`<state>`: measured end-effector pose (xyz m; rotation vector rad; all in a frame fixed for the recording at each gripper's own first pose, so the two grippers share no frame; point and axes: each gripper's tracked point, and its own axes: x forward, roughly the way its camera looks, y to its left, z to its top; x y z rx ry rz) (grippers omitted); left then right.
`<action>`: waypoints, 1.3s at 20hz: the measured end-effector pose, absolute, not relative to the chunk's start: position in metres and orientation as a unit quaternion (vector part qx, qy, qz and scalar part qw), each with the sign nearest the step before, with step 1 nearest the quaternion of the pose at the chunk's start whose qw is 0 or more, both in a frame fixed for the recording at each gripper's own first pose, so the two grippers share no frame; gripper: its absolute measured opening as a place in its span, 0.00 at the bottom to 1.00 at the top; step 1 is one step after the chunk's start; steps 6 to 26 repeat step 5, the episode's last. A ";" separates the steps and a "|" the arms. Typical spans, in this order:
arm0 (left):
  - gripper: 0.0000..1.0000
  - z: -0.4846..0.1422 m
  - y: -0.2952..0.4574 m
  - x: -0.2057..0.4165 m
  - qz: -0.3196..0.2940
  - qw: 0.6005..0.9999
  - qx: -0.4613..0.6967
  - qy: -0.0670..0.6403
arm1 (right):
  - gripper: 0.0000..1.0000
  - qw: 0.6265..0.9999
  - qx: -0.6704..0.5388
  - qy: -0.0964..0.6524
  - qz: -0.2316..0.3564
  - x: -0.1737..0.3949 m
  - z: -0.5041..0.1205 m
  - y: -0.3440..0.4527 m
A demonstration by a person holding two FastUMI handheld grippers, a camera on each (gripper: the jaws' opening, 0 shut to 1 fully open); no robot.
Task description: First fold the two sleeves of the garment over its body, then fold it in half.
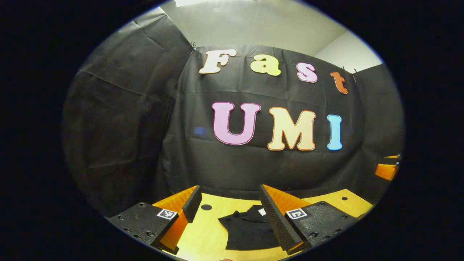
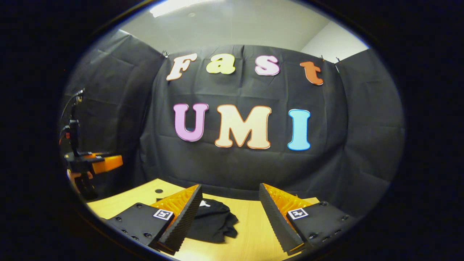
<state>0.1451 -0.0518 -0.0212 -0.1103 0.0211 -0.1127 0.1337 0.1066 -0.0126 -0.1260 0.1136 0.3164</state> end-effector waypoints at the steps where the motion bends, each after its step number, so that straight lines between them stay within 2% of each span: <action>1: 0.92 -0.025 -0.053 0.133 -0.055 0.997 -0.055 0.012 | 0.98 0.984 -0.047 0.051 0.163 0.119 -0.010 0.105; 5: 0.92 -0.044 -0.053 0.082 -0.058 0.998 0.002 0.020 | 1.00 0.986 -0.034 0.052 0.157 0.081 -0.026 0.086; 26: 0.92 -0.044 -0.053 0.082 -0.058 0.998 0.002 0.020 | 1.00 0.986 -0.034 0.052 0.157 0.081 -0.026 0.086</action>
